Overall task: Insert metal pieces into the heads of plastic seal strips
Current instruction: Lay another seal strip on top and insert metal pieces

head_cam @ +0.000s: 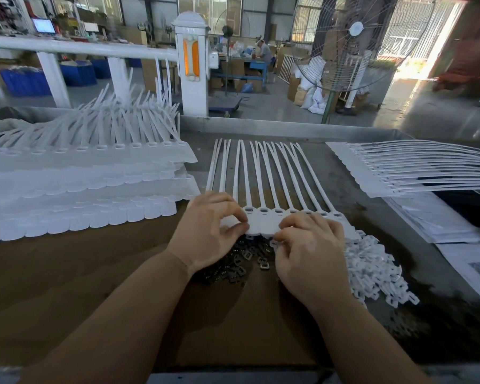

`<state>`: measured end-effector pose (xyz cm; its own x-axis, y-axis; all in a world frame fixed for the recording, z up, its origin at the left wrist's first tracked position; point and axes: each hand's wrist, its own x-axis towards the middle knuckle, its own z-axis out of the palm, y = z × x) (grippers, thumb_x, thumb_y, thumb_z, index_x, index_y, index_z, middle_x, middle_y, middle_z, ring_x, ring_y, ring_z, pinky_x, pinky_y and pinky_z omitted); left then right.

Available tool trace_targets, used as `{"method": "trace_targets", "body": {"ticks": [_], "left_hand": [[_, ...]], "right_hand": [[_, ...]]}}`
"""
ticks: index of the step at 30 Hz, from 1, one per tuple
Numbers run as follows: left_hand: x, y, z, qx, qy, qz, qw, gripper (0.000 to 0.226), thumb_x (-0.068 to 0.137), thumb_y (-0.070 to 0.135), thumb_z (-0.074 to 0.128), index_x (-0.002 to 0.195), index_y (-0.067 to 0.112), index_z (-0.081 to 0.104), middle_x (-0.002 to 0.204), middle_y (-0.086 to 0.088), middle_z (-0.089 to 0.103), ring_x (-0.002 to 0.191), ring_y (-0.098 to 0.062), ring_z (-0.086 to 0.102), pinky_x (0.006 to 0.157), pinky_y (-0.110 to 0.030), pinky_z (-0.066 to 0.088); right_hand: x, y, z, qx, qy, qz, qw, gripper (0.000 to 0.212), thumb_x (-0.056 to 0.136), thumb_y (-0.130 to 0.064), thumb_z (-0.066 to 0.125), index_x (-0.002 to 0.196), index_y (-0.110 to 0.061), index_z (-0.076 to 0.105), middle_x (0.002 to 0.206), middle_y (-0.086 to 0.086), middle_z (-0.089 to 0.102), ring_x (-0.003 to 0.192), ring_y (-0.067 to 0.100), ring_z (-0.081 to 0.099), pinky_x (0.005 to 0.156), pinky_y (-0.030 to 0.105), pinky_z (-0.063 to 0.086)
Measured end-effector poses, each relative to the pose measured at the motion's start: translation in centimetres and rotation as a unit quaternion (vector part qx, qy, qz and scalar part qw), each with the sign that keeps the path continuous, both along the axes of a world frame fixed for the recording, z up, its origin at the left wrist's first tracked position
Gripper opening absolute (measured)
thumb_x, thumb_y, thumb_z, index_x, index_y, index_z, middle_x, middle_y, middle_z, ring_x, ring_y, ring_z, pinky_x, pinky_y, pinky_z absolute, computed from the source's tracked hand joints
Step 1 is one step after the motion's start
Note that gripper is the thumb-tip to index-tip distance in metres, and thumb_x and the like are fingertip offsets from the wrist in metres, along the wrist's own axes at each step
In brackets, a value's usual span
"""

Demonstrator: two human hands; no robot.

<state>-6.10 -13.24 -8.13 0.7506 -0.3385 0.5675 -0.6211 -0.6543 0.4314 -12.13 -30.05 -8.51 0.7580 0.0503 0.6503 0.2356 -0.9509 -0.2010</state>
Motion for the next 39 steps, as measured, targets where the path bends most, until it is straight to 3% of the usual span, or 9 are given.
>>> {"method": "trace_targets", "body": {"ticks": [7, 9, 12, 18, 23, 39], "left_hand": [[0.24, 0.14, -0.44, 0.031, 0.042, -0.036, 0.998, 0.007, 0.081, 0.025, 0.071, 0.087, 0.022, 0.074, 0.09, 0.014, 0.063, 0.098, -0.009, 0.055, 0.091, -0.023, 0.038], [0.4, 0.12, -0.6, 0.033, 0.038, -0.03, 0.998, 0.014, 0.083, 0.03, 0.069, 0.095, 0.023, 0.073, 0.099, 0.013, 0.064, 0.101, -0.006, 0.052, 0.091, -0.019, 0.034], [0.57, 0.11, -0.85, 0.056, 0.048, -0.024, 0.997, 0.025, 0.084, 0.038, 0.065, 0.106, 0.026, 0.07, 0.112, 0.014, 0.063, 0.108, -0.004, 0.047, 0.098, -0.024, 0.032], [0.5, 0.17, -0.82, 0.053, 0.056, -0.014, 0.997, 0.02, 0.085, 0.04, 0.063, 0.1, 0.029, 0.071, 0.101, 0.018, 0.059, 0.104, -0.003, 0.048, 0.095, -0.031, 0.033], [0.42, 0.03, -0.83, 0.095, 0.069, -0.021, 0.993, 0.039, 0.085, 0.041, 0.062, 0.123, 0.032, 0.06, 0.132, 0.019, 0.051, 0.125, -0.004, 0.038, 0.11, -0.032, 0.022], [0.62, 0.11, -1.04, 0.095, 0.077, -0.013, 0.992, 0.033, 0.084, 0.042, 0.063, 0.116, 0.036, 0.061, 0.123, 0.022, 0.052, 0.122, -0.001, 0.036, 0.1, -0.027, 0.016]], "right_hand": [[0.23, -0.08, -0.48, -0.031, 0.044, -0.007, 0.999, 0.003, 0.072, -0.016, 0.071, 0.069, -0.014, 0.072, 0.082, -0.003, 0.065, 0.081, 0.018, 0.058, 0.079, 0.037, 0.038], [0.28, -0.1, -0.43, -0.031, 0.051, -0.002, 0.998, 0.003, 0.072, -0.016, 0.071, 0.07, -0.014, 0.072, 0.082, -0.003, 0.065, 0.081, 0.018, 0.058, 0.079, 0.037, 0.039], [0.25, -0.03, -0.4, -0.032, 0.046, 0.005, 0.998, 0.003, 0.071, -0.013, 0.071, 0.069, -0.013, 0.07, 0.079, -0.002, 0.064, 0.078, 0.02, 0.058, 0.077, 0.038, 0.041], [0.19, 0.05, -0.44, -0.037, 0.029, 0.001, 0.999, 0.002, 0.069, -0.014, 0.071, 0.067, -0.013, 0.07, 0.079, -0.002, 0.064, 0.075, 0.019, 0.058, 0.074, 0.038, 0.042], [0.24, -0.03, -0.66, -0.036, 0.015, 0.005, 0.999, 0.006, 0.066, -0.014, 0.074, 0.065, -0.014, 0.069, 0.076, -0.002, 0.062, 0.072, 0.02, 0.057, 0.072, 0.036, 0.041], [0.46, -0.05, -0.71, -0.045, 0.025, 0.02, 0.998, 0.006, 0.068, -0.017, 0.07, 0.066, -0.015, 0.065, 0.074, -0.002, 0.06, 0.071, 0.02, 0.056, 0.071, 0.034, 0.039]]}}
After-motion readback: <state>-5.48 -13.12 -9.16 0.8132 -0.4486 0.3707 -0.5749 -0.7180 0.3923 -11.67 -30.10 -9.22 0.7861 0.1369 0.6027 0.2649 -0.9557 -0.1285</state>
